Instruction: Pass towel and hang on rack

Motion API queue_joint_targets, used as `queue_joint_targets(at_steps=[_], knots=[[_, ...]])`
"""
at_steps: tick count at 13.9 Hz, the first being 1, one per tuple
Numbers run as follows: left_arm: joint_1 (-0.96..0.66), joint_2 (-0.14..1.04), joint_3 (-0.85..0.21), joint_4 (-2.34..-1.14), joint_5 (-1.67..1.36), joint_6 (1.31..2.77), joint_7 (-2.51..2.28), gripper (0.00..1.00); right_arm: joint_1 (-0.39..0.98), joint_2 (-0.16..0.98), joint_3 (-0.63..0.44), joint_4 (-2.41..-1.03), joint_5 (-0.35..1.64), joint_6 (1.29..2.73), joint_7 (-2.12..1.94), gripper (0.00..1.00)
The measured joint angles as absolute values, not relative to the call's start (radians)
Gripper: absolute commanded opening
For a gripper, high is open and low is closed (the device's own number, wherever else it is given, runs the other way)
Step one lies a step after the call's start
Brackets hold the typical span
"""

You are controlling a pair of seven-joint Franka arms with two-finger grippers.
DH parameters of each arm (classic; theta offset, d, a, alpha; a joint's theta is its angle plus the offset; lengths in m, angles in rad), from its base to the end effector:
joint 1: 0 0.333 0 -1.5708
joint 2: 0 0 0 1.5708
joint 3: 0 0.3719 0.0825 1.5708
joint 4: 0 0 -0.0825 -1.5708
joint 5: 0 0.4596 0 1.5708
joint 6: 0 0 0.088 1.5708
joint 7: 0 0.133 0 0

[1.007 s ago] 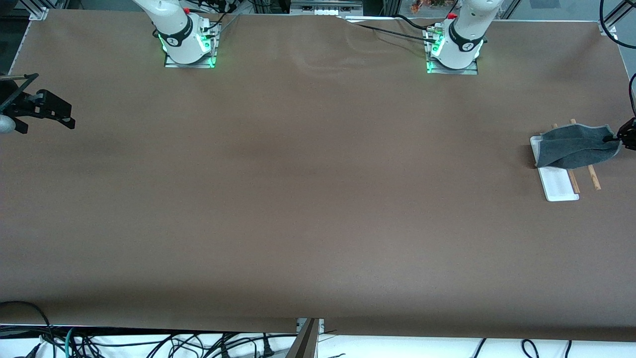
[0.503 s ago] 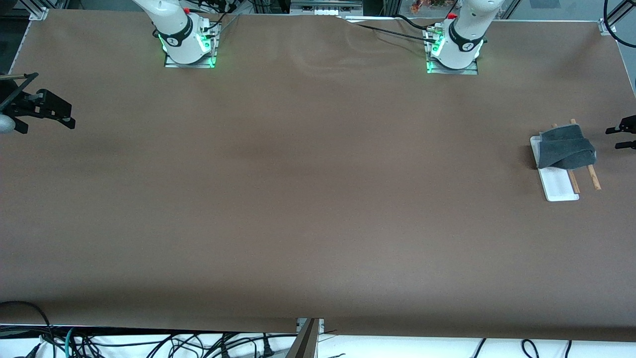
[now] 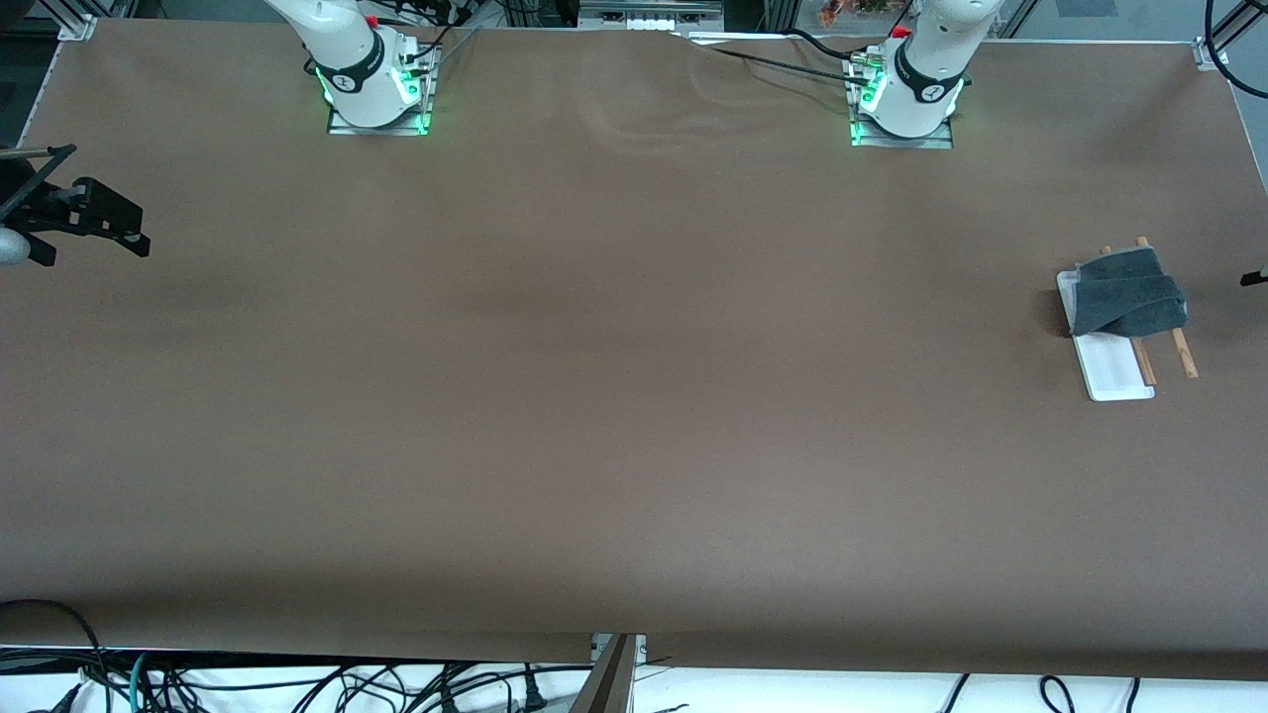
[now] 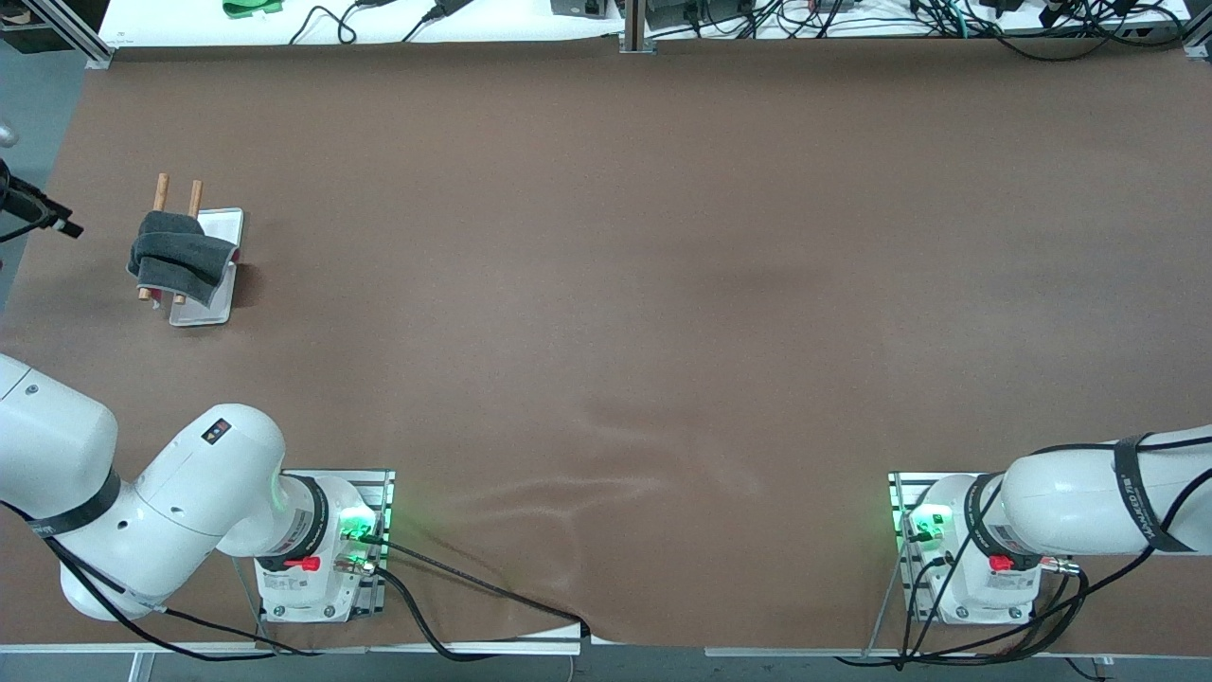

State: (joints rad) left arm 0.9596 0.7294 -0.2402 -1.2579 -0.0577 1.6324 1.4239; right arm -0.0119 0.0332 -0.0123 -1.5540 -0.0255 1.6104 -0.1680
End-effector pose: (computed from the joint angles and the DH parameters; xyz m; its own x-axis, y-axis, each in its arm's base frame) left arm 0.5779 0.5533 0.3028 0.7984 -0.5805 0.1600 -0.5951 -0.7197 0.3576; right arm 0.6465 -0.0188 0.6460 0.9894 0.1443 0.0185 0.1437 -0.9892 0.0294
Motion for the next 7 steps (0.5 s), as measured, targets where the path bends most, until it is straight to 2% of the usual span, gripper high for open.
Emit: queue_joint_targets(at_steps=[7], knots=[[0.813, 0.708, -0.270, -1.158, -0.078, 1.608, 1.324, 1.00, -0.012, 0.033, -0.012, -1.552, -0.025, 1.611, -0.168, 1.00]])
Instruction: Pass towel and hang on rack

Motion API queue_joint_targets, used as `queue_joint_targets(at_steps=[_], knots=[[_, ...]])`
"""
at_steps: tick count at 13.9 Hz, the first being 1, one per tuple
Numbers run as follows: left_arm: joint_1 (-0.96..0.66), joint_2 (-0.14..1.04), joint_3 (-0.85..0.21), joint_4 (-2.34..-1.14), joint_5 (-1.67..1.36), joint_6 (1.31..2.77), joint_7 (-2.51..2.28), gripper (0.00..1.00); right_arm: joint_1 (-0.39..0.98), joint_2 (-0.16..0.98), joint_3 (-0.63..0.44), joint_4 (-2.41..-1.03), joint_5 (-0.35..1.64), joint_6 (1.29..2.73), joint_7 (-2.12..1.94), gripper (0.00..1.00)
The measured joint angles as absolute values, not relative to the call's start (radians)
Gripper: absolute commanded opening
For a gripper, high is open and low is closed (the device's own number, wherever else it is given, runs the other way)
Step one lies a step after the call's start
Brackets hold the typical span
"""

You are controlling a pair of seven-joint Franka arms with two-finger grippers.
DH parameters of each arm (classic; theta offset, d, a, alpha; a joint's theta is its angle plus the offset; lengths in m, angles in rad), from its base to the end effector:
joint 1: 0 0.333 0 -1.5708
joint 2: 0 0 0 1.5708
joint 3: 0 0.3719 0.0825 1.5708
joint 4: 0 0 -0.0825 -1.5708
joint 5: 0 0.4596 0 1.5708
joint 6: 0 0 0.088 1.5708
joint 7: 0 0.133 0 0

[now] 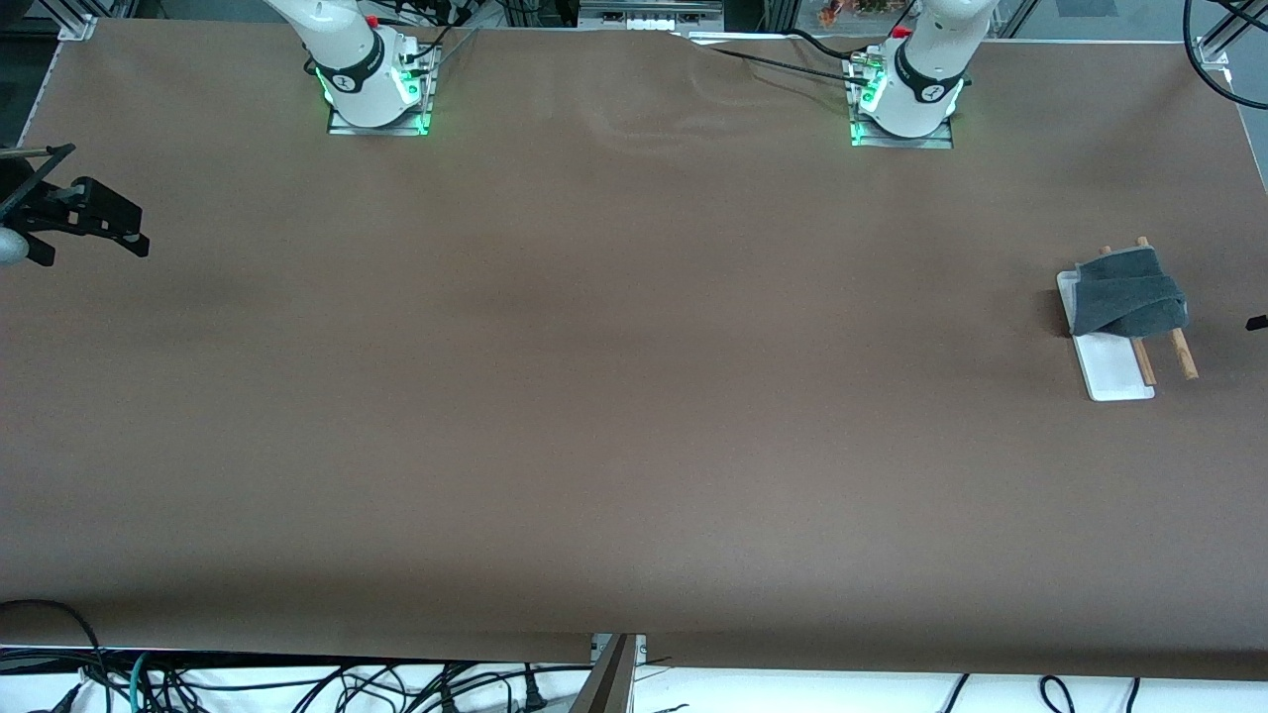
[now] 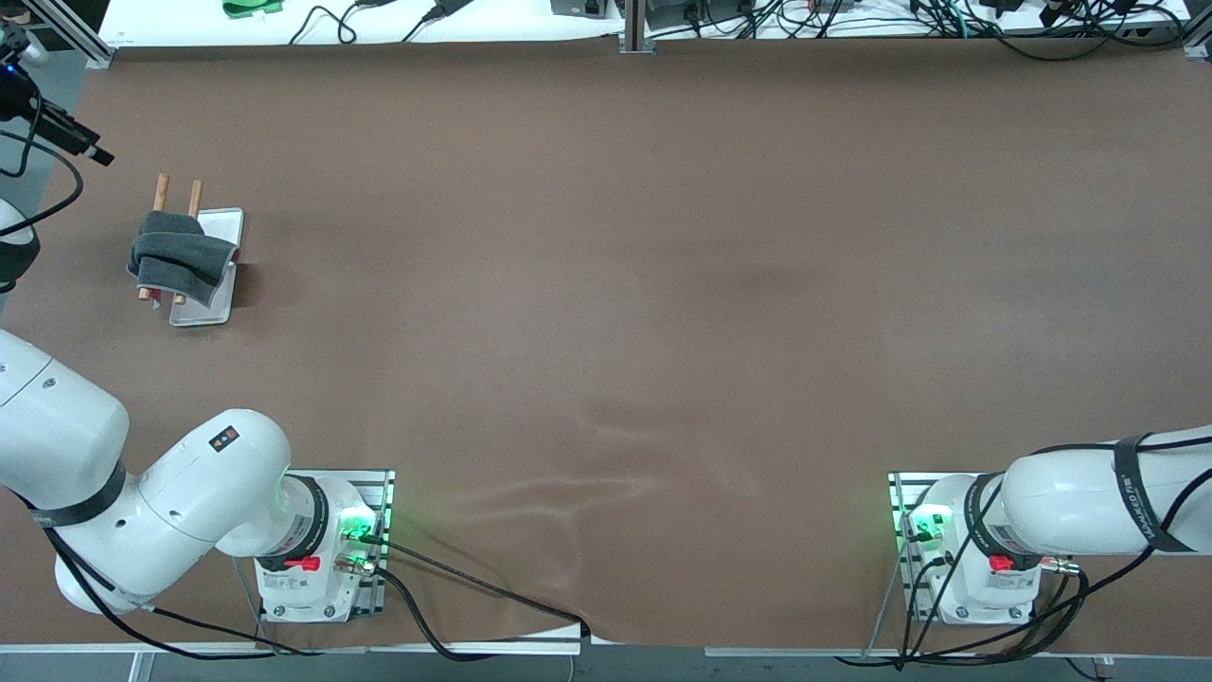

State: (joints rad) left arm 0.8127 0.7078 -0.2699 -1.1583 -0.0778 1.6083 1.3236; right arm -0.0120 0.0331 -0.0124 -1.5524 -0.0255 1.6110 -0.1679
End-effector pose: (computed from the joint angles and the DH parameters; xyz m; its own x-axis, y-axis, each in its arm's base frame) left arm 0.6752 0.4634 0.3725 0.7524 -0.6331 0.1816 -0.6563 -0.6975 0.2876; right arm 0.6466 -0.0189 0.6470 0.9894 0.1440 0.0208 0.1433 -0.9892 0.0298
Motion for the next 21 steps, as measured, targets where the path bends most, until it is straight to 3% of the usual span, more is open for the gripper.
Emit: queue_joint_targets(at_steps=[3, 6, 9, 13, 17, 21], knots=[[0.759, 0.650, -0.257, -1.188, -0.080, 1.595, 1.183, 1.00, -0.012, 0.033, -0.012, -1.551, -0.025, 1.611, -0.167, 1.00], [0.589, 0.486, -0.188, -1.293, -0.078, 1.590, 1.030, 1.00, -0.008, 0.033, 0.002, -1.550, -0.025, 1.612, -0.167, 1.00], [0.524, 0.350, -0.152, -1.436, -0.078, 1.611, 0.914, 1.00, 0.004, 0.032, 0.009, -1.546, -0.025, 1.617, -0.148, 1.00], [0.328, 0.213, -0.007, -1.601, -0.078, 1.656, 0.749, 1.00, 0.003, 0.015, 0.009, -1.543, -0.025, 1.623, -0.134, 1.00], [0.237, 0.113, 0.001, -1.700, -0.078, 1.659, 0.489, 1.00, 0.003, -0.002, 0.024, -1.547, -0.025, 1.621, -0.071, 1.00], [0.171, 0.091, -0.013, -1.718, -0.078, 1.666, 0.294, 1.00, 0.000, -0.012, 0.024, -1.565, -0.025, 1.621, -0.066, 1.00]])
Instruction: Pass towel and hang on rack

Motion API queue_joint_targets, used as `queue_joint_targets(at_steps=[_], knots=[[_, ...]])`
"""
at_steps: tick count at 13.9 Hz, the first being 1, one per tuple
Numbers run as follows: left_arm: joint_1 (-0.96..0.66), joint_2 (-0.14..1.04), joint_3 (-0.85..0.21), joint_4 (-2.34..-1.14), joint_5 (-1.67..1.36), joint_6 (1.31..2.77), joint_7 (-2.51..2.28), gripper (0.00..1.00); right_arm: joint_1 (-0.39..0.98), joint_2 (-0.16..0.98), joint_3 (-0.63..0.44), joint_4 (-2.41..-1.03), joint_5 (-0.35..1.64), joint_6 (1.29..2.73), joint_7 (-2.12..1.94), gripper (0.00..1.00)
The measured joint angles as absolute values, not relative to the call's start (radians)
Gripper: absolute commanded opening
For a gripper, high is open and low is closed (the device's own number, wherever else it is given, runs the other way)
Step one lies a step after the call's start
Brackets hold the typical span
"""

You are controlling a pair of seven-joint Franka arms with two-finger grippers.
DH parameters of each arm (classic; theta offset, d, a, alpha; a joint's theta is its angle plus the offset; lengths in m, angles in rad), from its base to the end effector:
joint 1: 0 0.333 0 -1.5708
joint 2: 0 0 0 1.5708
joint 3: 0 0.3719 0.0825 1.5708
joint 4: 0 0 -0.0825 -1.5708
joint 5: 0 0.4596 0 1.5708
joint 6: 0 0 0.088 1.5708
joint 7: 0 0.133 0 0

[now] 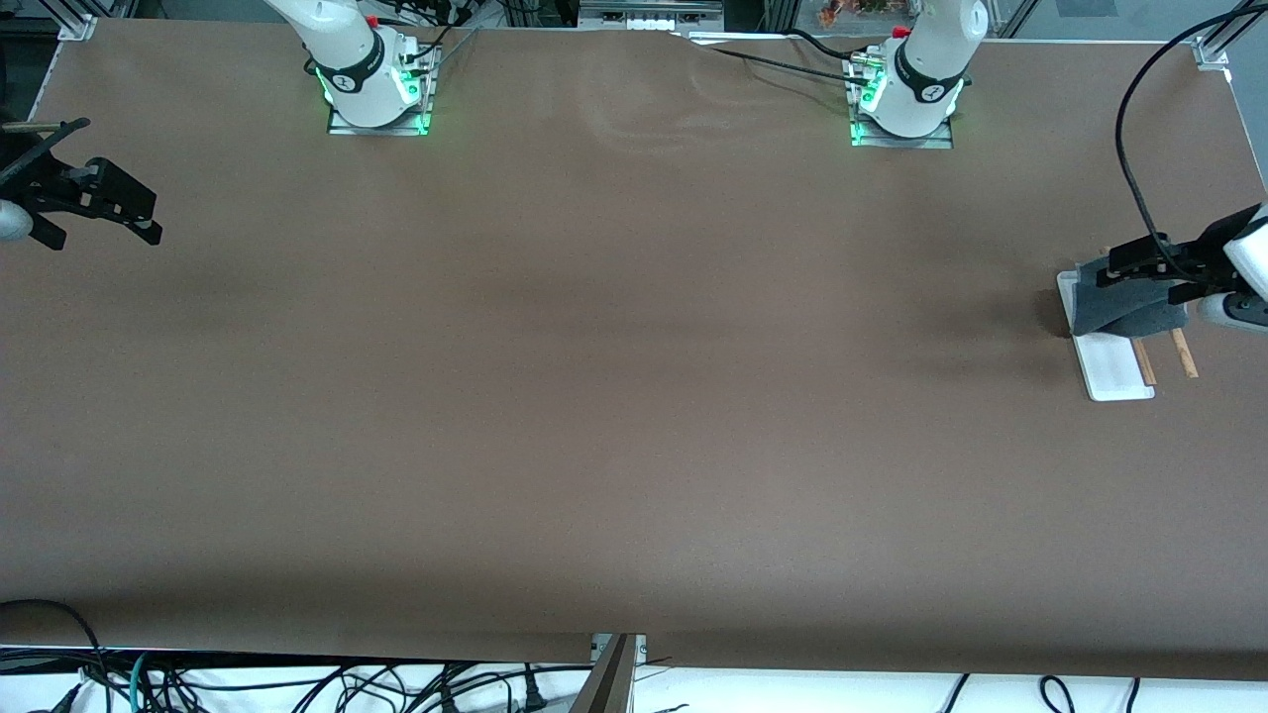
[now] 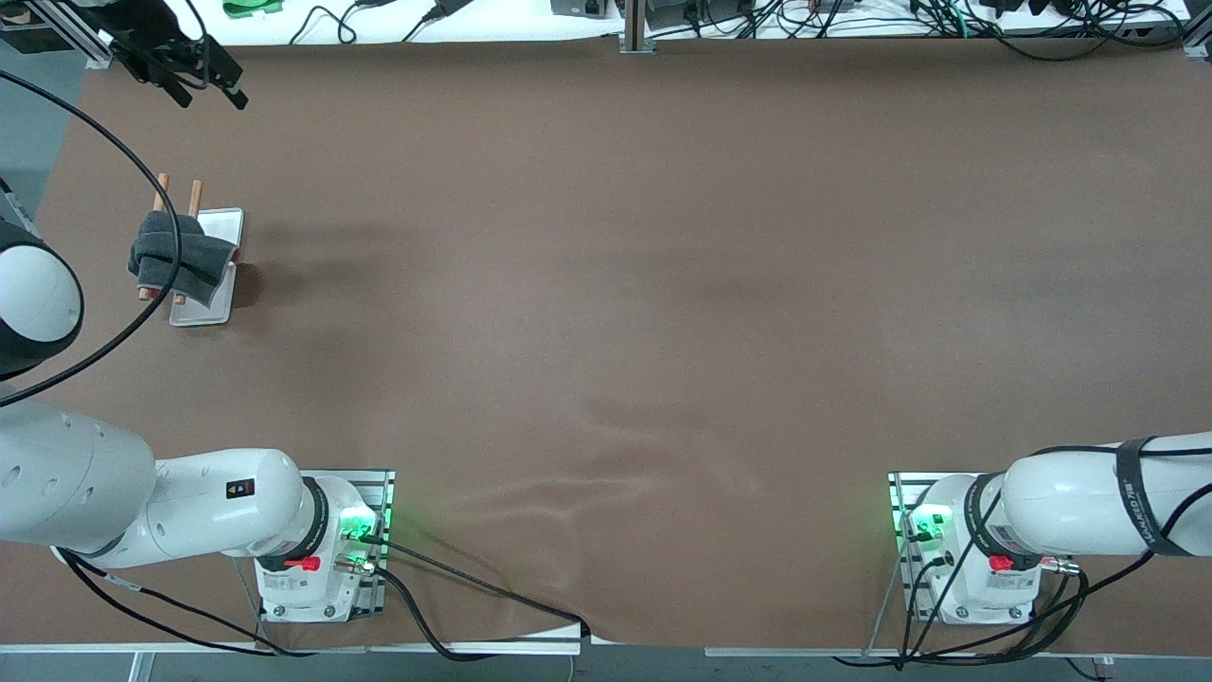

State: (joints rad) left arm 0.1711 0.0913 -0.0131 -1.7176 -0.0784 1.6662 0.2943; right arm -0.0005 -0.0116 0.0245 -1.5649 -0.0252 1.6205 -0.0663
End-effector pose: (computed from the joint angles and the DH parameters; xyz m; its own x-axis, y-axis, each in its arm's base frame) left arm 0.6438 0.0930 0.5238 0.9851 -0.1287 -0.1140 -0.1156 -0.9866 0.1153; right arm 0.6329 0.0121 0.6696 0.9937 0.0914 0.0653 0.0896 -0.9955 0.0299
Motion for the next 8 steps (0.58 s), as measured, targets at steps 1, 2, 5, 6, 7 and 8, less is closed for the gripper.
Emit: queue_joint_targets(at_steps=[1, 2, 5, 6, 7, 8], knots=[[0.168, 0.088, -0.030, -1.718, -0.078, 1.667, 0.247, 1.00, -0.001, -0.012, 0.025, -1.565, -0.025, 1.621, -0.065, 1.00], [0.167, 0.081, -0.049, -1.717, -0.078, 1.668, 0.201, 1.00, -0.001, -0.012, 0.025, -1.566, -0.025, 1.621, -0.064, 1.00], [0.165, 0.055, -0.098, -1.704, -0.078, 1.648, 0.117, 1.00, -0.001, -0.012, 0.025, -1.568, -0.025, 1.621, -0.064, 1.00], [0.165, 0.048, -0.109, -1.696, -0.078, 1.639, 0.093, 1.00, -0.001, -0.012, 0.025, -1.568, -0.025, 1.622, -0.064, 1.00], [0.165, 0.043, -0.114, -1.690, -0.078, 1.634, 0.068, 1.00, -0.001, -0.012, 0.025, -1.568, -0.025, 1.622, -0.064, 1.00], [0.165, 0.040, -0.118, -1.687, -0.078, 1.631, 0.046, 1.00, -0.001, -0.012, 0.025, -1.568, -0.025, 1.623, -0.064, 1.00]])
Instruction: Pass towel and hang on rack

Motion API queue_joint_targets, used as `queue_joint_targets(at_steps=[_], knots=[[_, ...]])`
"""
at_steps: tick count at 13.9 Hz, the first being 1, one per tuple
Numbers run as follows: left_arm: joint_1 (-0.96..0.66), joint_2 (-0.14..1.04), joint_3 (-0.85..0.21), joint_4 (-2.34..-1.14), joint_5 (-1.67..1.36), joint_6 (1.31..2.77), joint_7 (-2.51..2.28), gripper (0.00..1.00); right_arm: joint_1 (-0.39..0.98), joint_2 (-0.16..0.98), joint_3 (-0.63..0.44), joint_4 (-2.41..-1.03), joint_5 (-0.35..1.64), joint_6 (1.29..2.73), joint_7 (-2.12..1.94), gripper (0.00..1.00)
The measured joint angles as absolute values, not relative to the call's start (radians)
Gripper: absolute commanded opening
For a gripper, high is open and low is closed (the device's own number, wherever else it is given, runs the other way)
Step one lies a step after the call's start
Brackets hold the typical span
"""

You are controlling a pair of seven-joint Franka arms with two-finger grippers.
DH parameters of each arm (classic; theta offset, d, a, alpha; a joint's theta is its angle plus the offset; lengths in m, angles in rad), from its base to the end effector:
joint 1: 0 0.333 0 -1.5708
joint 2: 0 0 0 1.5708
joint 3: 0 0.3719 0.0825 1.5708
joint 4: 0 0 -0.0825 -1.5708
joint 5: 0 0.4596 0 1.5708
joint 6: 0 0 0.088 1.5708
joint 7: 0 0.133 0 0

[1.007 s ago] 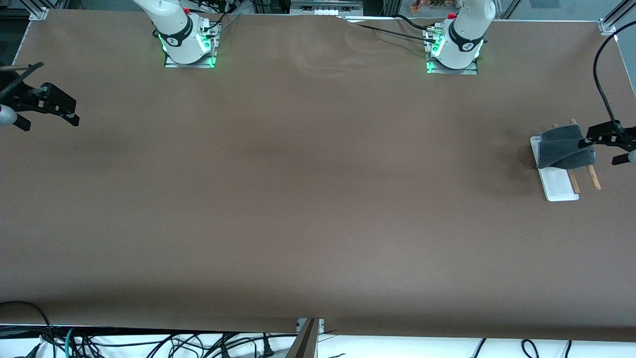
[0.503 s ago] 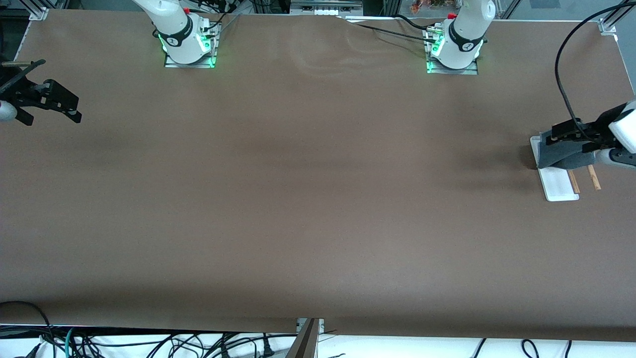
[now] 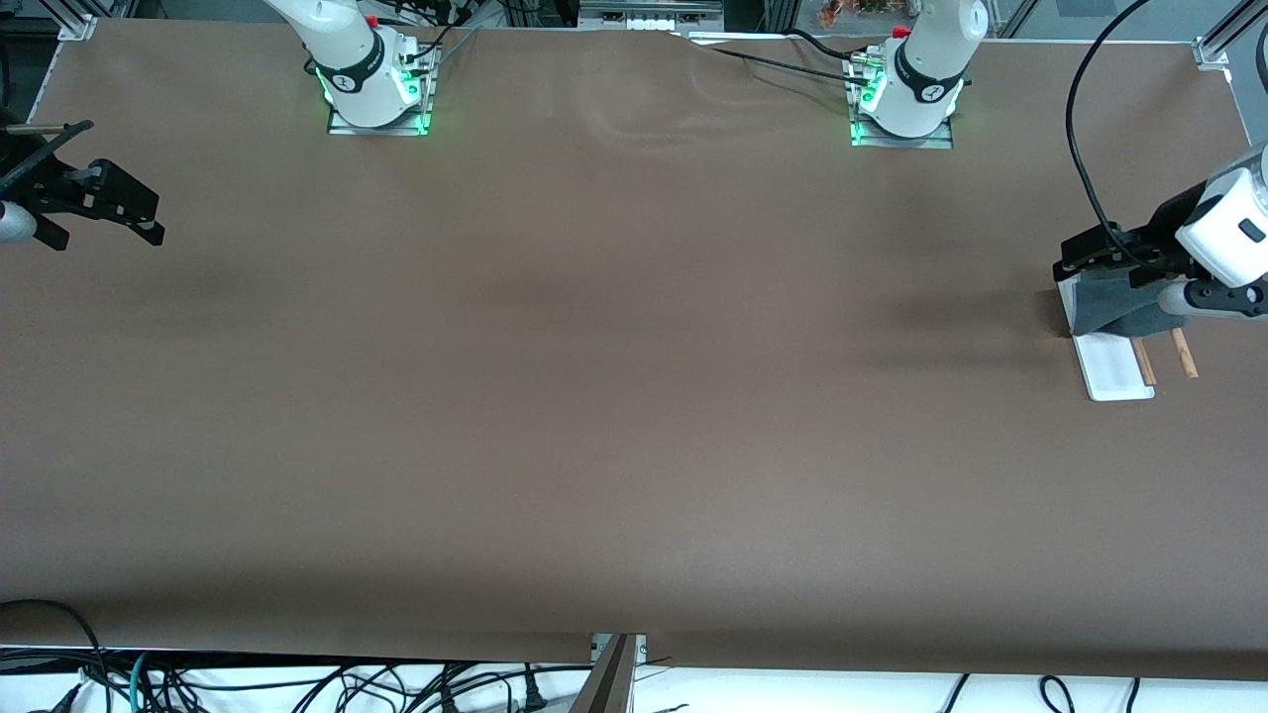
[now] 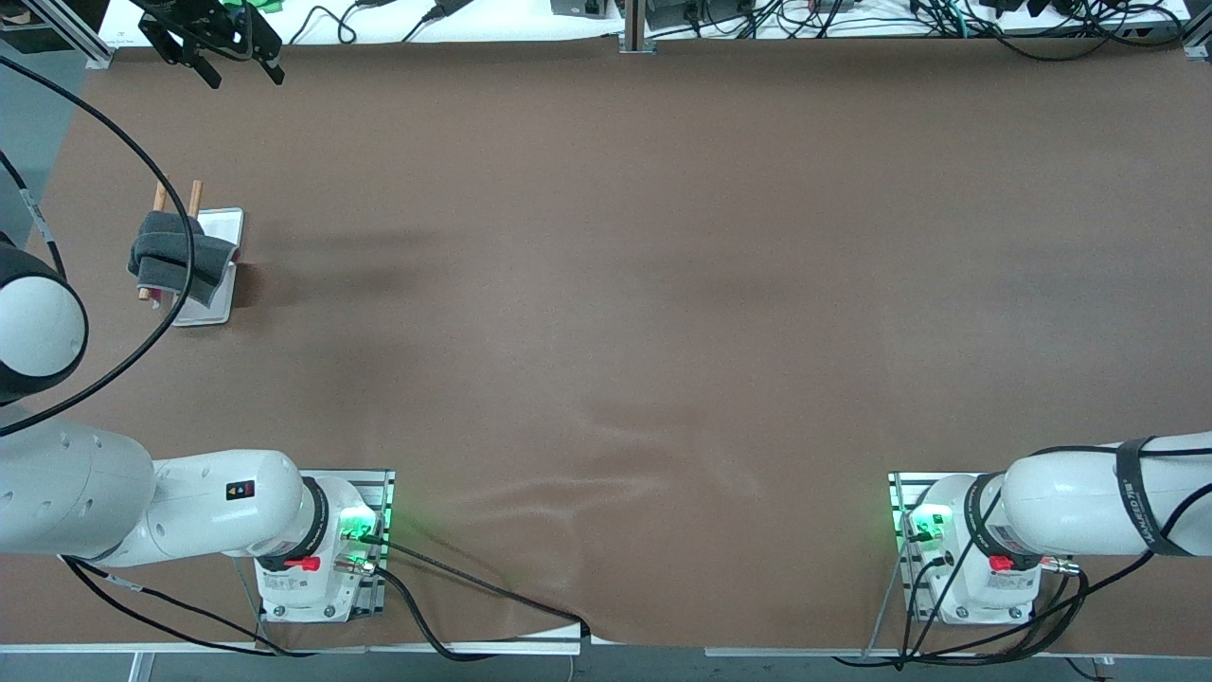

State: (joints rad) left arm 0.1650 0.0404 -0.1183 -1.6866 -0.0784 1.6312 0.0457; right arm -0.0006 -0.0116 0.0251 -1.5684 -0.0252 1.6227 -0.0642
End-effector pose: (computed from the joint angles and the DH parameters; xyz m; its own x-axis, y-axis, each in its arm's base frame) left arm 0.6389 0.0211 0.5711 0.9958 0.0053 -0.0917 0.0133 -0.9962 0.0864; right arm 0.6330 0.0124 0.6679 0.9939 0.0898 0.0641 0.0881 -0.9957 0.0296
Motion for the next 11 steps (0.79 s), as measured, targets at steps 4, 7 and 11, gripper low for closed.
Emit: queue_joint_targets(at_steps=[4, 7, 11], knots=[[0.165, 0.039, -0.151, -1.663, -0.078, 1.619, -0.027, 1.00, -0.001, -0.007, 0.025, -1.568, -0.025, 1.623, -0.064, 1.00], [0.165, 0.037, -0.154, -1.623, -0.078, 1.584, -0.039, 1.00, -0.001, -0.007, 0.025, -1.566, -0.025, 1.625, -0.064, 1.00], [0.166, 0.036, -0.152, -1.615, -0.078, 1.579, -0.044, 1.00, 0.000, 0.003, 0.026, -1.565, -0.025, 1.628, -0.064, 1.00]])
